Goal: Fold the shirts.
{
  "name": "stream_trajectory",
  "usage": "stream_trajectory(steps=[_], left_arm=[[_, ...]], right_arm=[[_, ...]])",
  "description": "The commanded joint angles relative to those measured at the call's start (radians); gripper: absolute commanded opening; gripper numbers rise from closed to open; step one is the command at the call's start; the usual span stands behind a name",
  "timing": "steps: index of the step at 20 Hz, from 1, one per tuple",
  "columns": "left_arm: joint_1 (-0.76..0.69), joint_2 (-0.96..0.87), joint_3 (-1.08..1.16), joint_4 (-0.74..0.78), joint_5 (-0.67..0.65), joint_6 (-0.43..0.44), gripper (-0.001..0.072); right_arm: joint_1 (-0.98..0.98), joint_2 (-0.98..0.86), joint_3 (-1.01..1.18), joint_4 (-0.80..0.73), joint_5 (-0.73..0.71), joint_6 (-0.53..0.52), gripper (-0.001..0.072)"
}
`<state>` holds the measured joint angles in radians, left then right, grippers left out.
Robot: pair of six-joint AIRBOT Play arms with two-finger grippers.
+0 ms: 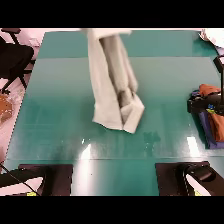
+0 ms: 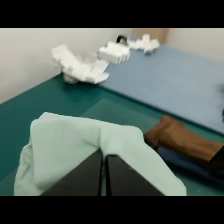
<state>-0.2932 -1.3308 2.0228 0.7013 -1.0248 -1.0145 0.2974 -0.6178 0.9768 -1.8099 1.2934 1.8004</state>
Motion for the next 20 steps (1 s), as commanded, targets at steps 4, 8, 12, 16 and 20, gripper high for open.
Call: stream_trajectory(steps=[4,8,12,16,20], left_arm=[[0.017,0.001,-0.232,0.68,-0.251,-0.008,0.0024],[0.058,0.001,-0.398,0.936,-0.178,-0.101,0.0024],[0.159,0.001,-0.508,0.981,-0.087,-0.111,0.0025],[0.251,0.001,-0.591,0.999,-0.096,-0.111,0.0024],[0.319,0.001,-0.655,0.995,-0.138,-0.114,0.0026]], right_arm=[[0.0,-0.031,0.0,0.054,-0.042,-0.069,0.0409],[0.0,-0.148,0.0,0.071,-0.003,-0.101,0.041],[0.0,-0.256,0.0,0.119,-0.009,-0.105,0.0409],[0.0,-0.312,0.0,0.143,-0.017,-0.108,0.0409],[0.0,-0.321,0.0,0.14,-0.034,-0.108,0.041]])
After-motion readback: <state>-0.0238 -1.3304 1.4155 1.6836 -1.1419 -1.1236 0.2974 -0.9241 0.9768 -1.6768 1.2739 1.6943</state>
